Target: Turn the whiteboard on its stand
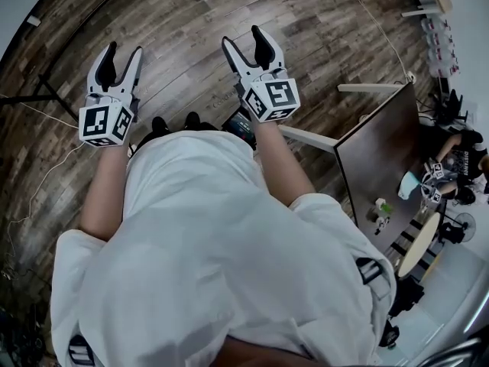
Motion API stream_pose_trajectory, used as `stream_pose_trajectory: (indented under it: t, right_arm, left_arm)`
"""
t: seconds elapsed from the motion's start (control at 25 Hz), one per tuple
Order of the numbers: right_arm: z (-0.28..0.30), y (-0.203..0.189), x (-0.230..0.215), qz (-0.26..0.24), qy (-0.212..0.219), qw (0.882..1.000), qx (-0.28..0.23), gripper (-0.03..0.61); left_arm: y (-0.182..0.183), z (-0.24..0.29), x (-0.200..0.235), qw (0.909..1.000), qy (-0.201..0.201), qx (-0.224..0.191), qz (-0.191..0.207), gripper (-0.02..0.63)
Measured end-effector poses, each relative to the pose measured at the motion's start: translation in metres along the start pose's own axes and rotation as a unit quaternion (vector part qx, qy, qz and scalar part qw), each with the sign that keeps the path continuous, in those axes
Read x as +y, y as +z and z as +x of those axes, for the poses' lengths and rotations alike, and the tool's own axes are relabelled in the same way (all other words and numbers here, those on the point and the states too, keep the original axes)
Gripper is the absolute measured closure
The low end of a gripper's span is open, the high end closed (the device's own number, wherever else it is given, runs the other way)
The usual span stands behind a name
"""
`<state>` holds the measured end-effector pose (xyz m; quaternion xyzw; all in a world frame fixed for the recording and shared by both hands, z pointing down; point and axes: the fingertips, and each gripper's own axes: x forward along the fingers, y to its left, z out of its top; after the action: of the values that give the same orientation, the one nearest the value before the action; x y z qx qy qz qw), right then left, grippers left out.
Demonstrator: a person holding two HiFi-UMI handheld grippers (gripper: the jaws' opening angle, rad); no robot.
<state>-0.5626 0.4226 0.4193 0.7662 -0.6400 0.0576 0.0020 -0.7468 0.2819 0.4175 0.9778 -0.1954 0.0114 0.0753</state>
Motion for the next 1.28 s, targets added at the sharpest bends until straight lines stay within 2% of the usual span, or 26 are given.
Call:
stream_pose_trajectory:
  t: [0.12,0.4,0.76,1.04,1.28]
  right_arm:
    - [-0.007,0.0,-0.009,0.008,0.01,1.0,-0.001,0.327]
    - [-0.022,-0.002,-0.034,-0.001,0.002,1.0,-0.002,0.326]
    - [-0.018,-0.008,-0.062,0.011,-0.016,1.0,0.002,0.325]
    - [0.014,-0.015,-0.086,0.008,-0.03,0.999,0.017,0.325]
    - [0.072,-0.013,-0.111,-0.004,-0.024,0.999,0.025,0.325]
  left_arm:
    - [-0.006,0.009,-0.008,1.0,-0.003,0.005,-0.004,0.353]
    - [-0.015,0.024,-0.034,0.9997,-0.019,0.016,0.003,0.353]
    - [-0.016,0.051,-0.037,0.9992,-0.033,0.022,0.002,0.353]
    - [-0.027,0.092,-0.017,0.999,-0.034,0.027,-0.008,0.353]
    - [-0.032,0.155,0.011,0.9988,-0.036,0.032,-0.001,0.353]
